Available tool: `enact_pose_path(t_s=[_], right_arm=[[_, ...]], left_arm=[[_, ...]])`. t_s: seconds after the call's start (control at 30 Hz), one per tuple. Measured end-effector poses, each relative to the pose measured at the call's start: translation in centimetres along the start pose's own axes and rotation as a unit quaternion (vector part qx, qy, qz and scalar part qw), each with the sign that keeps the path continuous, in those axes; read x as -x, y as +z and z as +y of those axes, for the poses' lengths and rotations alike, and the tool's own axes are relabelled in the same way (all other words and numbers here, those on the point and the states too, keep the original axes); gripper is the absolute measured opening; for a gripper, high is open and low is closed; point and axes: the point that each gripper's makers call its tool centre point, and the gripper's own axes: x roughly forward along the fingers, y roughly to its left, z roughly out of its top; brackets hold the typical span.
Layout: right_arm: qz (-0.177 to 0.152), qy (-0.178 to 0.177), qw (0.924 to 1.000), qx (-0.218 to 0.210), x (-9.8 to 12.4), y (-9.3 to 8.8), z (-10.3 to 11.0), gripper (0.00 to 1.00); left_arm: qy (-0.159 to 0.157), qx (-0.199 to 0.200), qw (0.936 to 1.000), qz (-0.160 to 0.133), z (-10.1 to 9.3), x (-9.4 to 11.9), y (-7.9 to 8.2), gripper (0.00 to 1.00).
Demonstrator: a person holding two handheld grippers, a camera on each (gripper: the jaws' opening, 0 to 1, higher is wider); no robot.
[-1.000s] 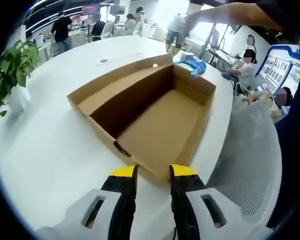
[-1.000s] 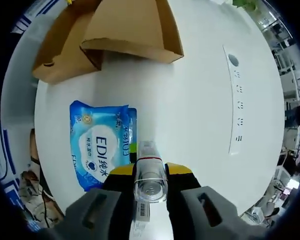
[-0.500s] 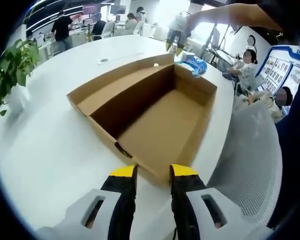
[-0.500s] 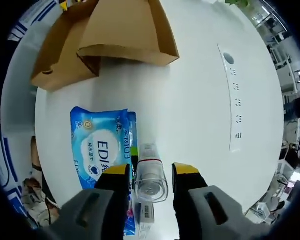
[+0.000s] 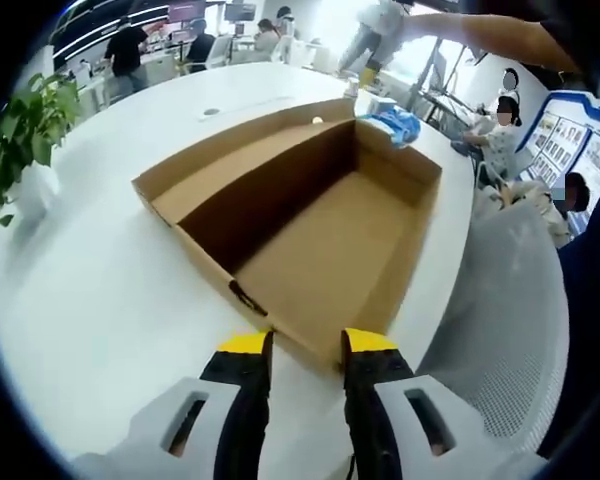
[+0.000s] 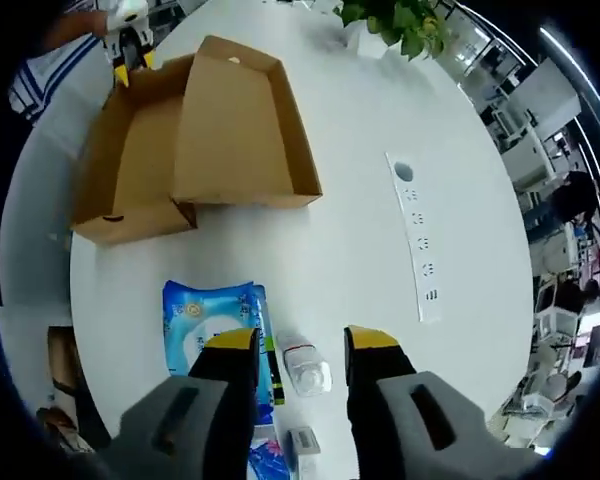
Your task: Operate the shoe box by opening the lid, removing the specified soft item, and placing it in the target area until the item is outside and the box remains undamaged.
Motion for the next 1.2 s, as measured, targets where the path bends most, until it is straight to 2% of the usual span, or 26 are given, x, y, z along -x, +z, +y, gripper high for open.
enact_pose_path(t_s=[0.07,0.2,0.3,0.37,0.47,0.5,0.53,0.57,0.6,0.63,0.67,0.77,0.83,0.9,0.93,0.97,1.0,1.03,1.07,1.1,1.13,1.2], right_arm=[[-0.012,-0.021,0.9997,-0.002,0.6,0.6,0.0,0.29],[-0.061,-0.047,0.9964,-0.035,1.9,2.7,1.0,0.27],[-0.100,-0.066,0.9906,-0.067,2.8,4.5,1.5,0.26],[-0.130,-0.082,0.9827,-0.103,3.5,5.9,1.7,0.24],[-0.171,-0.105,0.9657,-0.164,4.5,7.8,2.2,0.22],[-0.169,-0.121,0.9582,-0.196,4.6,7.7,2.2,0.19],[-0.171,-0.138,0.9430,-0.250,4.6,7.5,2.1,0.17],[-0.169,-0.140,0.9320,-0.288,4.4,7.4,2.5,0.15],[-0.179,-0.118,0.9237,-0.317,3.7,7.9,3.9,0.14],[-0.182,-0.118,0.9195,-0.328,3.4,8.0,4.4,0.13],[-0.182,-0.119,0.9156,-0.338,2.9,8.1,4.8,0.12],[-0.169,-0.113,0.8986,-0.389,0.8,7.4,5.5,0.14],[-0.151,-0.094,0.8880,-0.424,-0.6,6.7,6.0,0.16],[-0.097,-0.060,0.8678,-0.484,-3.0,4.6,7.5,0.14],[-0.020,-0.040,0.8585,-0.511,-4.4,2.3,9.5,0.12],[0.015,-0.034,0.8651,-0.500,-5.1,1.1,10.4,0.11],[0.018,-0.029,0.8723,-0.488,-6.1,0.5,11.2,0.11],[0.036,-0.015,0.8605,-0.508,-6.4,0.0,12.5,0.11],[0.016,-0.005,0.8569,-0.515,-6.6,0.4,13.0,0.11],[0.004,-0.003,0.8552,-0.518,-6.6,0.7,13.0,0.12],[-0.010,0.000,0.8495,-0.528,-5.6,1.1,13.4,0.11],[-0.005,-0.007,0.8513,-0.525,-4.1,0.5,13.5,0.03]], left_arm=[[0.000,0.009,1.0000,0.000,0.0,-0.2,0.0,0.27],[0.003,0.021,0.9997,0.007,0.1,-0.3,0.0,0.27],[0.003,0.034,0.9993,0.016,0.0,-0.4,-0.1,0.26],[0.003,0.051,0.9985,0.023,0.0,-0.4,-0.2,0.25],[0.004,0.079,0.9962,0.037,-0.1,-0.3,-0.5,0.22],[0.004,0.081,0.9960,0.038,0.0,-0.3,-0.5,0.22],[0.003,0.099,0.9941,0.044,-0.1,-0.3,-0.7,0.20],[0.003,0.117,0.9918,0.050,-0.2,-0.3,-0.8,0.19],[0.005,0.125,0.9907,0.054,-0.1,-0.3,-0.9,0.18],[0.008,0.112,0.9923,0.052,0.1,-0.4,-0.7,0.18],[0.010,0.120,0.9910,0.058,0.1,-0.4,-0.9,0.17],[0.021,0.137,0.9880,0.067,0.5,-0.2,-1.2,0.14],[0.036,0.148,0.9858,0.071,0.8,-0.1,-1.3,0.11],[0.052,0.162,0.9828,0.071,1.1,0.1,-1.4,0.08],[0.068,0.169,0.9809,0.068,1.5,0.2,-1.5,0.07],[0.080,0.186,0.9775,0.058,1.7,0.3,-1.4,0.06],[0.085,0.193,0.9765,0.044,1.8,0.3,-1.4,0.05],[0.091,0.198,0.9751,0.039,1.9,0.4,-1.6,0.06],[0.090,0.198,0.9757,0.027,1.9,0.3,-1.6,0.06],[0.090,0.210,0.9732,0.030,1.7,0.4,-1.9,0.06],[0.091,0.216,0.9717,0.030,1.7,0.5,-2.1,0.06],[0.097,0.219,0.9705,0.029,1.7,0.5,-2.2,0.06]])
